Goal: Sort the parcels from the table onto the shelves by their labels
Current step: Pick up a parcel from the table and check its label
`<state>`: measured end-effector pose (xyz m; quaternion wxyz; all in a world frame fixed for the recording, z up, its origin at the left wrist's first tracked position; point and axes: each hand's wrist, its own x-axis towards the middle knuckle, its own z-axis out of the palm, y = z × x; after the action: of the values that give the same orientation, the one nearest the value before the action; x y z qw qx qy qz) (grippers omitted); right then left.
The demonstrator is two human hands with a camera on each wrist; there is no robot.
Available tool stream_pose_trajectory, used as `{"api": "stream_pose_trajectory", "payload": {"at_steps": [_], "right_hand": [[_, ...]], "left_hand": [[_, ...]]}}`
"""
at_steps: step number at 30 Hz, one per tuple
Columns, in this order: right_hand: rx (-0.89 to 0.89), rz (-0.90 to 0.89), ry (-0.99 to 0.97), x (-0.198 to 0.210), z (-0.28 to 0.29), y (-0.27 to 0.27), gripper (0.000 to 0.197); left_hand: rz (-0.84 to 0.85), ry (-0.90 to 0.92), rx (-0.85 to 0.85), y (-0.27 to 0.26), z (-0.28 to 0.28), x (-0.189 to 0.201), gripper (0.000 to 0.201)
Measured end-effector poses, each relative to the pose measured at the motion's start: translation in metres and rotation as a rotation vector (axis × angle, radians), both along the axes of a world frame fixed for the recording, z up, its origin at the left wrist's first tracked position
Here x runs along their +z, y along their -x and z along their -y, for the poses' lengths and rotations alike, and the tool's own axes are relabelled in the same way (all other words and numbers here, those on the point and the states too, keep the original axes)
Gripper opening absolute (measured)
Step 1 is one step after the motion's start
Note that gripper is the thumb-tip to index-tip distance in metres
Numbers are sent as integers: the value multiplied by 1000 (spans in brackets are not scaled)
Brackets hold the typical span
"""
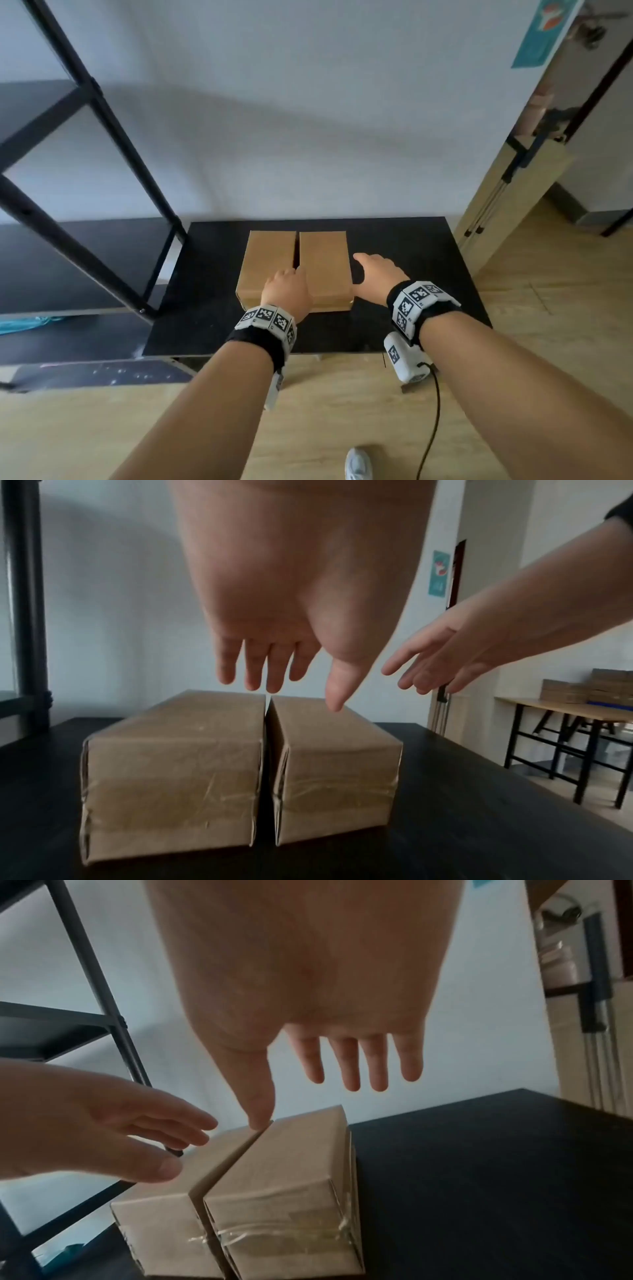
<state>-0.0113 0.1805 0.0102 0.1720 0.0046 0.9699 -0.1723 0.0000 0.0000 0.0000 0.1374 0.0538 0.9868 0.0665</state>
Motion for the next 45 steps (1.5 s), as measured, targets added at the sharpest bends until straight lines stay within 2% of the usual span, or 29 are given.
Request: {"api": "stream_pose_trajectory", "payload": {"at_steps": [3, 5, 8, 14, 19, 23, 26, 31, 36, 41, 45], "right_hand": [[21, 61, 16, -16, -8, 14, 68], [36, 121, 34, -25, -7, 18, 69], [42, 135, 85, -34, -5, 22, 71], [-3, 147, 152, -48, -5, 22, 84], [-128, 68, 212, -45, -9, 18, 73], [-255, -12, 349, -35, -14, 20, 65], [-338, -89, 463, -24, -17, 23, 52], [-423, -139, 580, -16, -24, 30, 41], [-470, -117, 722, -11, -25, 34, 45], [-405, 1, 796, -12, -20, 33, 62], [-344, 113, 771, -24, -23, 30, 84]], "left_hand": [[50, -23, 109, 9, -9, -13, 41], [72, -32, 146, 11, -12, -21, 43], [109, -28, 159, 12, -16, -29, 49], [146, -74, 184, 16, -16, -37, 43], [67, -257, 226, 16, -15, -41, 37], [-41, -460, 304, 14, -14, -27, 39], [-98, -650, 389, 18, -13, -14, 33], [-92, -891, 488, 36, -13, -3, 26], [-24, -1044, 506, 49, -12, 8, 48], [61, -1012, 514, 51, -11, 0, 58], [168, -969, 492, 50, -12, -10, 63]]}}
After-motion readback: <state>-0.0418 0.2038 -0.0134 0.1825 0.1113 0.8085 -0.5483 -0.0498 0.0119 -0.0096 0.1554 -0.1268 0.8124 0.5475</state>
